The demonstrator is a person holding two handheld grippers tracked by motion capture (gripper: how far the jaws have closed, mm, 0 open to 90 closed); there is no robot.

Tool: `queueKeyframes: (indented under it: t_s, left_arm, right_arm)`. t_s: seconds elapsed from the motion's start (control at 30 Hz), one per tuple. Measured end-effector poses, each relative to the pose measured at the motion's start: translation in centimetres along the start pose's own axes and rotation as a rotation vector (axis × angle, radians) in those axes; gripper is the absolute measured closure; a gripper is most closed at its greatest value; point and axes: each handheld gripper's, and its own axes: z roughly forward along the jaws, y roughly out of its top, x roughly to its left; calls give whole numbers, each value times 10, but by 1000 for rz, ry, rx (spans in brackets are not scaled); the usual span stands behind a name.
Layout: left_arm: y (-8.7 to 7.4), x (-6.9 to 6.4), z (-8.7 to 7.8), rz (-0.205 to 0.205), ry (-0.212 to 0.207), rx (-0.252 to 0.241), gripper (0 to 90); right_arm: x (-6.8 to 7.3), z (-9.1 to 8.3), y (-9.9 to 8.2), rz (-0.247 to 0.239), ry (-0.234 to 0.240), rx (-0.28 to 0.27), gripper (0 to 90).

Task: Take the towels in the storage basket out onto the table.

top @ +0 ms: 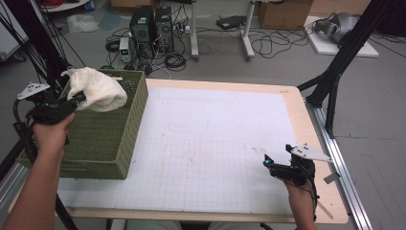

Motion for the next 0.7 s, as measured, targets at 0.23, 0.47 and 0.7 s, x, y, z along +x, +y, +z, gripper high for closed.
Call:
queueKeyframes:
  t_s: [0.23,0.47,0.7]
  left_arm:
    - [21,-19,-17,52,-48,-101,774]
    - [33,-50,-25,85,-158,-172,773]
    - [38,-93,-26,136,-304,-202,773]
  right_arm:
    - [0,0,0,-7,0,-4,105]
    - [1,1,0,-11,2,-1,105]
    - [0,0,0,-11,2,-3,105]
